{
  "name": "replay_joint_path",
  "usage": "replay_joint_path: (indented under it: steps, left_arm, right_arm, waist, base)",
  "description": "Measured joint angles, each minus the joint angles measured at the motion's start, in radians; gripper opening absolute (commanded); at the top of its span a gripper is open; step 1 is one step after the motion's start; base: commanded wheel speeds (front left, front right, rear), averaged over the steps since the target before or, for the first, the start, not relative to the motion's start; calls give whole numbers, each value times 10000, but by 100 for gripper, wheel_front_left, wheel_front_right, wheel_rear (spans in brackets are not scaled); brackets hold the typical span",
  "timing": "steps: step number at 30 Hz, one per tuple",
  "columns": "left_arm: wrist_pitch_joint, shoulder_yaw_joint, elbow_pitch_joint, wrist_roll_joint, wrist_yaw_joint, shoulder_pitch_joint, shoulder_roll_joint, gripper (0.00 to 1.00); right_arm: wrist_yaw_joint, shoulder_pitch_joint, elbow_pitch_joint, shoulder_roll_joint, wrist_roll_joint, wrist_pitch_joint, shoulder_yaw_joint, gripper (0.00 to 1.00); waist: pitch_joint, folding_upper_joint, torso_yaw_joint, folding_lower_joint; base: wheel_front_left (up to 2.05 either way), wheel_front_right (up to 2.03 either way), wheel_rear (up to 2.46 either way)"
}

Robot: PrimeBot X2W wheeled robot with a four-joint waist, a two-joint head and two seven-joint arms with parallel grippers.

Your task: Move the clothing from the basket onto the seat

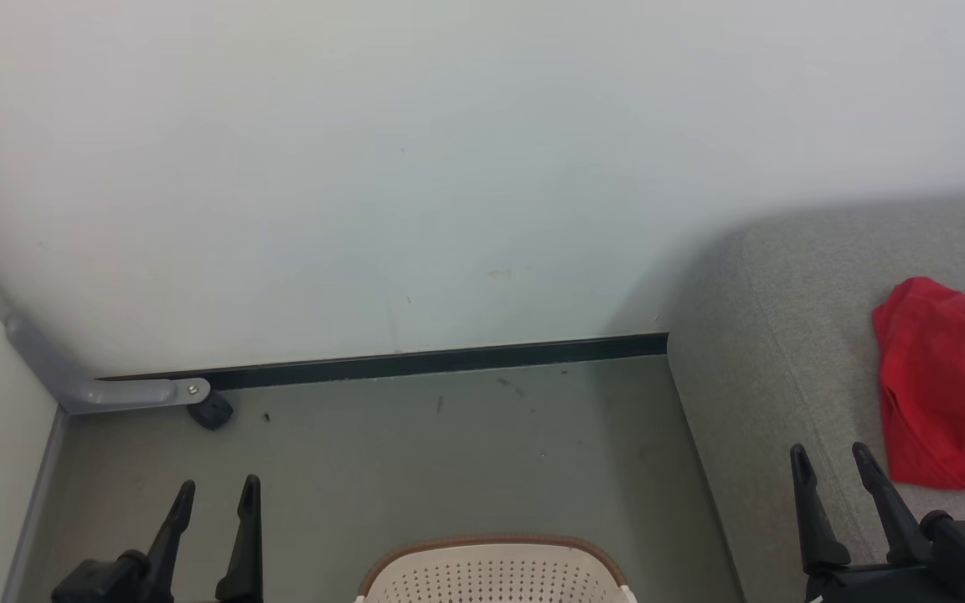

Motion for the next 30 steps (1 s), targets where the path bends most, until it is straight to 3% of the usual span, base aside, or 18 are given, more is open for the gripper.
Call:
replay_joint_path:
  steps: [12, 30]
  left_arm:
    - [0, 343, 2, 414, -44, 151, -270, 100]
    - [0, 575, -50, 763, -648, -192, -554, 100]
  right_arm:
    - [23, 31, -73, 163, -182, -2, -173, 100]
    - [268, -103, -397, 489, -554, -2, -407, 100]
  waist:
    - [78, 0, -12, 0]
    - [847, 0, -196, 1]
  base:
    - [0, 0, 0]
    - [0, 0, 0]
